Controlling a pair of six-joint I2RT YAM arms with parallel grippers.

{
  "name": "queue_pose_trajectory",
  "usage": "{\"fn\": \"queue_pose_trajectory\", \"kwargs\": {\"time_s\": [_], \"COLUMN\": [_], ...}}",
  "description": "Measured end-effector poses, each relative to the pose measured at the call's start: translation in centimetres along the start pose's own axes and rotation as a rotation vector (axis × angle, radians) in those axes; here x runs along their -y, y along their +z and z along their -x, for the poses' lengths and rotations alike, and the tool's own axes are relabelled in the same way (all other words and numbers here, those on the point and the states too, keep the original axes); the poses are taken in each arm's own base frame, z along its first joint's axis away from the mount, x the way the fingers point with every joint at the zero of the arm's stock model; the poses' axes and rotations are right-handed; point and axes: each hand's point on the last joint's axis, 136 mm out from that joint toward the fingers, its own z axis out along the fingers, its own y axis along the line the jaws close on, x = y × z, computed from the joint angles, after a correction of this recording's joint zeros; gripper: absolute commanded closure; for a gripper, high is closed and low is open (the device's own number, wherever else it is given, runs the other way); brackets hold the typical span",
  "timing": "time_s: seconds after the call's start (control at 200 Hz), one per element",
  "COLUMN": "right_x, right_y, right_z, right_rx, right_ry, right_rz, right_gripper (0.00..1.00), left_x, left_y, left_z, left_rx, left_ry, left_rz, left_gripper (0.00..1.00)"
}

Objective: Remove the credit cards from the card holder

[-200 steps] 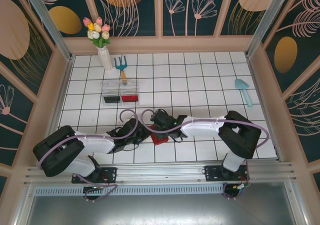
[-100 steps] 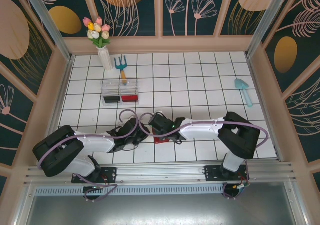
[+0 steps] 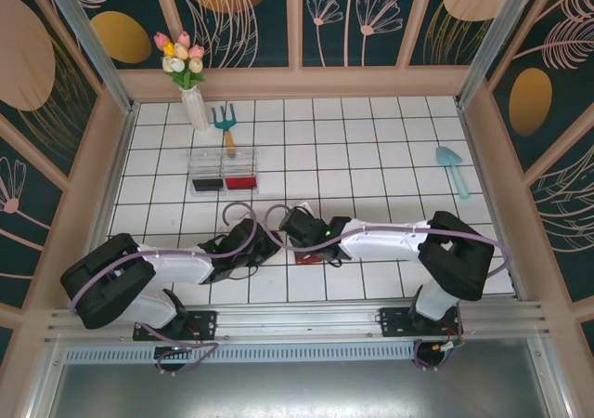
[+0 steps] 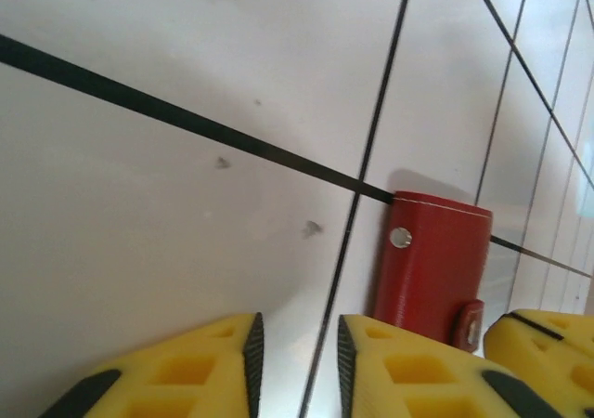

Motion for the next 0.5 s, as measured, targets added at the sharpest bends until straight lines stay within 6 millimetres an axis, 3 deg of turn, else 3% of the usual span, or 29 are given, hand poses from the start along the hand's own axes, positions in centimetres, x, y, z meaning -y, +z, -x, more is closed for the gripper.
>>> {"fn": "queue_pose_trajectory", "kwargs": {"time_s": [0.075, 0.38, 0.5], "right_x": [0.0, 1.0, 1.0], "right_y": [0.0, 0.3, 0.8], "right_z": [-0.4, -1.3, -1.7], "right_rx": [-0.017, -0.071, -0.091], "right_ry": [0.012, 0.118, 0.126], "right_rz": [0.002, -0.010, -0.014], "right_gripper": [0.57, 0.57, 0.69], "left_x": [0.5, 0.8, 0.8], "left_y": [0.0, 0.1, 0.4], "left_z": [0.0, -0.3, -0.3], "left_rx": [-0.003, -0.018, -0.023], "left_ry": [0.008, 0.018, 0.026], "left_rz": [-0.018, -0.033, -0.030], "left_gripper": [0.67, 0.68, 0.67]}}
